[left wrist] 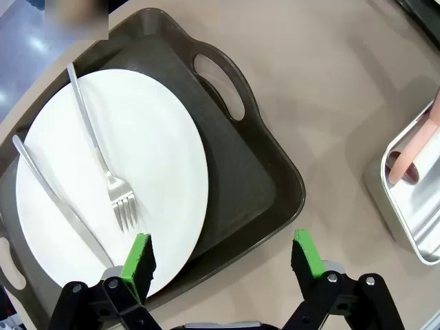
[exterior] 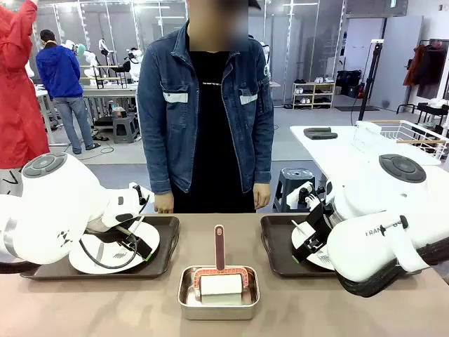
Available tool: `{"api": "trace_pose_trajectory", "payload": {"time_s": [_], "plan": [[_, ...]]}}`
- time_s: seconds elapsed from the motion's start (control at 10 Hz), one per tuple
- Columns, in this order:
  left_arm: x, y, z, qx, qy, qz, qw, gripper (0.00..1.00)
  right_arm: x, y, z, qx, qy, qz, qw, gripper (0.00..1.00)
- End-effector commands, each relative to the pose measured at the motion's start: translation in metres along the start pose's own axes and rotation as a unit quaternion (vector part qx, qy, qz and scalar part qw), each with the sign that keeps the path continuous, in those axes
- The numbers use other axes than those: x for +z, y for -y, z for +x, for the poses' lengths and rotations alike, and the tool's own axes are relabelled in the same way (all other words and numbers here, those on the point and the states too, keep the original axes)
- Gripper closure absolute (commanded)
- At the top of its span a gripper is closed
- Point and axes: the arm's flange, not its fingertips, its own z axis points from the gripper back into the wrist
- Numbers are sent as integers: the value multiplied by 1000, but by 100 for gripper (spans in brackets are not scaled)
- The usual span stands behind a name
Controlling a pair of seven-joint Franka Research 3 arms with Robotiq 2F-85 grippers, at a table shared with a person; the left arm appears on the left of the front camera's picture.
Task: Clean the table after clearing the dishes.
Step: When the left (or right) Handle tray is removed, use the left hand (or right hand) to clean the left (or right) side of the table with the Lint Roller.
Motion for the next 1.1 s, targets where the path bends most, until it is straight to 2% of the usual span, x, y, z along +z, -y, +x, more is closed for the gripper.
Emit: {"api": "trace_pose_trajectory", "payload": {"time_s": [0.0,1.0], "plan": [[0,0,0,0,0,0,1000,0,0,0,0,0,0,0,1000,0],[0,0,0,-1,0,0,1000,0,0,1,0,0,0,0,1000,0]]}}
